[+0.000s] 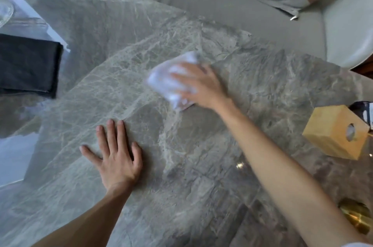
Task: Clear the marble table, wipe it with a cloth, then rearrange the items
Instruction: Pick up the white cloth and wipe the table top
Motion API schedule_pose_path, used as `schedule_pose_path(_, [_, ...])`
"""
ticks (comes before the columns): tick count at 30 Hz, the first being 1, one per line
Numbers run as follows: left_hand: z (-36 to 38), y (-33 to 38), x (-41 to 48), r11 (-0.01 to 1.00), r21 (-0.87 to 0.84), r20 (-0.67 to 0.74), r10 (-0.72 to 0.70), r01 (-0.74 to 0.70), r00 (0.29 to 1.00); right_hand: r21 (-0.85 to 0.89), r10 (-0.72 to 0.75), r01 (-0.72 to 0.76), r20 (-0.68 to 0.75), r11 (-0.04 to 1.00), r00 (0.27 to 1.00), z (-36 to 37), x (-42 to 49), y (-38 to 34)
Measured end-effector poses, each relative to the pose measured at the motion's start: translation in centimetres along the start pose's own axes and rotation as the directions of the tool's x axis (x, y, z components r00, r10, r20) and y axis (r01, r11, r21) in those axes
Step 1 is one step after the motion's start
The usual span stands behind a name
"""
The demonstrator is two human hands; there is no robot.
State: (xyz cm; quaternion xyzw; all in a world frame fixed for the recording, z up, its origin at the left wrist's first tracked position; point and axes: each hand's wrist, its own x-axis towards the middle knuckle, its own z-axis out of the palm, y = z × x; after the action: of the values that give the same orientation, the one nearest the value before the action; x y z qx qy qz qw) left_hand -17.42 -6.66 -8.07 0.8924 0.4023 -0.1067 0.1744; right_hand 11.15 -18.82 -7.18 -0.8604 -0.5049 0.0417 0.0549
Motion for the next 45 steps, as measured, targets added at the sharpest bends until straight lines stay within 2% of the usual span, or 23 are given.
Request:
schedule_pose_path(2, [-0.1,-0.1,0.0,1.000,0.010,0.004,-0.005,0.005,1.000,0.035,0.446,-0.446,-0.138,0.894,0.884,-0.7,-3.7,6.9])
schedule_pose_path(4, [-0.1,-0.1,0.1,1.000,0.028,0.009,-0.003,0.003,1.000,0.223,0.834,-0.806,-0.207,0.549,0.511,-1.0,-7.4,10.1])
schedule_pose_path(5, [-0.1,-0.1,0.1,0.999,0.035,0.014,-0.002,0.001,1.000,0.312,0.939,-0.886,-0.138,0.343,0.315,-1.3,-7.9,9.4])
schedule_pose_path(7, [-0.1,0.1,0.0,0.999,0.032,0.026,0.003,-0.004,1.000,0.342,0.986,-0.925,-0.035,0.163,0.161,-1.4,-6.5,5.2])
schedule_pose_path(10, [0.0,0.2,0.0,1.000,0.028,0.023,0.004,-0.005,1.000,0.227,0.800,-0.767,-0.158,0.600,0.579,-0.3,-1.9,-3.2])
schedule_pose_path(13, [0.0,0.2,-0.1,1.000,0.030,0.010,-0.008,0.008,1.000,0.169,0.317,-0.305,-0.050,0.937,0.947,1.4,0.8,-11.2])
schedule_pose_path(15, [0.0,0.2,-0.2,0.999,0.034,0.011,-0.011,0.011,1.000,0.229,0.083,-0.079,-0.009,0.970,0.996,1.0,-1.2,-11.8])
schedule_pose_path(17, [0.0,0.1,-0.1,1.000,0.026,0.010,-0.013,0.013,1.000,0.138,0.186,-0.176,-0.066,0.975,0.980,0.9,-5.6,-8.0])
schedule_pose_path(19, [-0.1,0.1,-0.1,0.999,0.030,0.011,-0.011,0.011,1.000,0.046,0.563,-0.569,-0.225,0.821,0.795,0.9,-11.6,-2.0])
schedule_pose_path(21, [-0.1,0.1,-0.2,0.999,0.040,0.007,-0.009,0.009,1.000,0.151,0.901,-0.906,-0.257,0.395,0.349,0.0,-17.4,2.8])
schedule_pose_path(23, [-0.1,0.2,-0.2,0.999,0.043,0.016,-0.002,0.001,1.000,0.301,0.989,-0.954,-0.143,-0.002,-0.047,-0.9,-18.3,2.6])
schedule_pose_path(24, [0.0,0.3,-0.2,0.999,0.042,0.018,0.001,-0.002,1.000,0.320,0.990,-0.946,-0.114,-0.043,-0.084,-0.8,-17.0,1.0])
schedule_pose_path(25, [0.1,0.3,-0.2,0.999,0.041,0.016,0.004,-0.004,1.000,0.322,0.996,-0.946,-0.092,0.026,-0.004,-0.5,-15.3,-1.0])
schedule_pose_path(27, [0.2,0.2,-0.3,0.999,0.038,0.008,0.007,-0.007,1.000,0.311,0.921,-0.866,-0.131,0.391,0.368,0.5,-10.8,-6.6])
schedule_pose_path(30, [0.3,0.0,-0.4,0.999,0.032,-0.008,0.009,-0.009,1.000,0.266,0.482,-0.456,-0.041,0.850,0.875,1.3,-8.5,-14.8])
schedule_pose_path(32, [0.3,0.1,-0.4,1.000,0.029,-0.017,0.006,-0.005,1.000,0.265,0.196,-0.179,-0.038,0.947,0.980,0.8,-12.4,-13.5])
schedule_pose_path(34, [0.4,0.2,-0.4,1.000,0.026,-0.029,0.008,-0.007,1.000,0.176,0.229,-0.218,-0.041,0.960,0.973,0.7,-18.9,-9.1])
schedule_pose_path(36, [0.5,0.1,-0.3,1.000,0.027,-0.035,0.013,-0.013,0.999,0.144,0.613,-0.598,-0.108,0.789,0.783,0.5,-25.9,-4.0])
schedule_pose_path(39, [0.4,0.2,-0.3,1.000,0.026,-0.034,0.016,-0.015,0.999,0.306,0.982,-0.952,-0.165,-0.033,-0.088,0.5,-29.5,-2.8])
schedule_pose_path(40, [0.4,0.2,-0.3,1.000,0.020,-0.034,0.021,-0.020,0.999,0.353,0.962,-0.921,-0.150,-0.164,-0.228,0.7,-28.2,-4.7])
schedule_pose_path(41, [0.4,0.2,-0.3,1.000,0.017,-0.040,0.024,-0.023,0.999,0.369,0.973,-0.922,-0.145,-0.117,-0.181,0.9,-26.5,-7.5])
schedule_pose_path(42, [0.4,0.2,-0.4,1.000,0.015,-0.045,0.023,-0.023,0.999,0.363,0.992,-0.930,-0.128,0.064,0.019,0.7,-24.6,-10.9])
schedule_pose_path(45, [0.5,0.0,-0.5,1.000,-0.006,-0.056,0.030,-0.031,0.998,0.276,0.474,-0.466,0.043,0.840,0.879,0.9,-23.8,-20.9])
